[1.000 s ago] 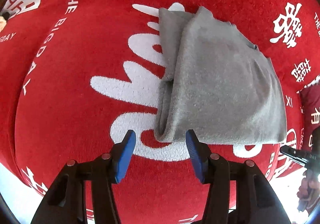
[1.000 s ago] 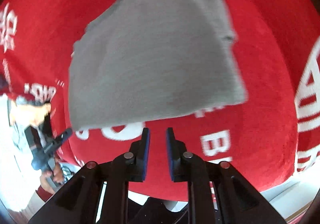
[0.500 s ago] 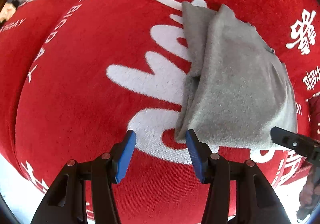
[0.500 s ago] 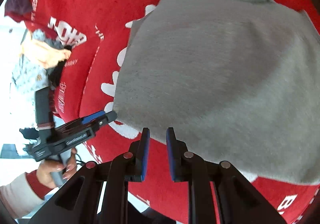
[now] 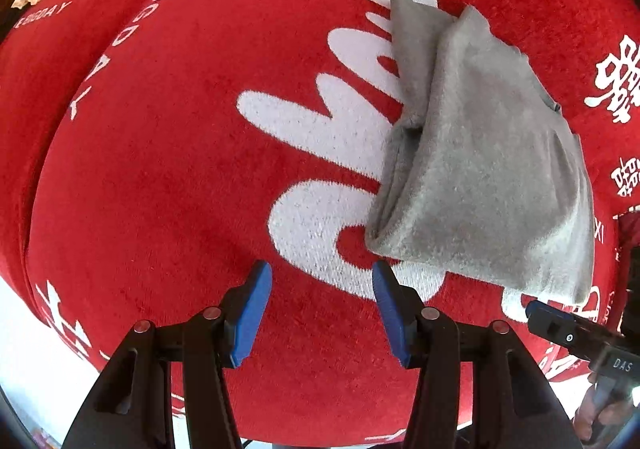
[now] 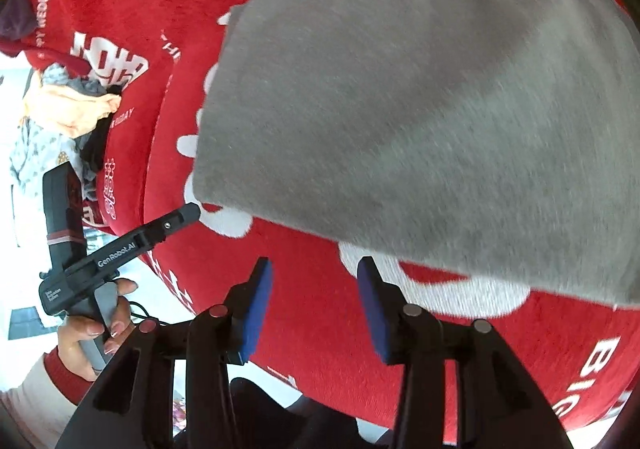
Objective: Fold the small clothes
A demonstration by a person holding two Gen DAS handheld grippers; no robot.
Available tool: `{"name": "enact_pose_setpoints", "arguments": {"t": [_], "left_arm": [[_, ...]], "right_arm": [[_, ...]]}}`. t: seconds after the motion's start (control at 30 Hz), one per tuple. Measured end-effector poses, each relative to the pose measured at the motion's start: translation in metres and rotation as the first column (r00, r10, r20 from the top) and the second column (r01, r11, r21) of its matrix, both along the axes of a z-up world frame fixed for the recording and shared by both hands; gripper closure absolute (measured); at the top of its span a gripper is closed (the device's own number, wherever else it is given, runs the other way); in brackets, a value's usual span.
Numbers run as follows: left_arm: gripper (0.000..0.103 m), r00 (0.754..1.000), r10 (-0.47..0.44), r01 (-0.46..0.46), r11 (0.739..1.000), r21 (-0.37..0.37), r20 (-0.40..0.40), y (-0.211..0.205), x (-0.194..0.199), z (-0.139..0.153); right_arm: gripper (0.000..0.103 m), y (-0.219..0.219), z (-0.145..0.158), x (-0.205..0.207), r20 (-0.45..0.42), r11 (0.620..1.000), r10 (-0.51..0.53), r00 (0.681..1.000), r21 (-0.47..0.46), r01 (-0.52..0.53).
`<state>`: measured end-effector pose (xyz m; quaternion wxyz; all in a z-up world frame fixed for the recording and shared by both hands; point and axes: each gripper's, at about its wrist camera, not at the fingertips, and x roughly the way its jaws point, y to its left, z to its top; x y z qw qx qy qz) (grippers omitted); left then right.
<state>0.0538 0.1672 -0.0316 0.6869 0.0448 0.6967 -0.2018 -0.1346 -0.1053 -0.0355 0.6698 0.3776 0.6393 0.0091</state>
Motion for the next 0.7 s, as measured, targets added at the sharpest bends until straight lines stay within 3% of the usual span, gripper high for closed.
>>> {"name": "enact_pose_setpoints", "arguments": {"t": [0.07, 0.53, 0.6, 0.7], "left_arm": [[0.029, 1.000, 0.001, -0.001, 1.000, 0.001, -0.001, 0.000, -0.001, 0.001], [0.029, 1.000, 0.012, -0.012, 0.999, 0.031, -0.004, 0.006, -0.007, -0.004], [0.015, 1.000, -0.001, 0.001, 1.000, 0.021, -0.021, 0.005, -0.008, -0.006], [0.014, 0.999, -0.001, 0.002, 1.000, 0.014, -0.047, -0.004, -0.010, -0.008]], "right_arm": [[0.055, -0.003, -0.002, -0.004, -0.008, 1.000, -0.027, 1.000, 0.011, 0.027], [0.054, -0.003, -0.006, -0.020, -0.015, 0.997, -0.067, 0.998, 0.048, 0.068], [0.054, -0.004, -0.006, -0.021, -0.009, 0.996, -0.075, 0.997, 0.057, 0.075], [0.048, -0.005, -0.006, -0.022, 0.002, 0.994, -0.091, 0.996, 0.069, 0.090]]}}
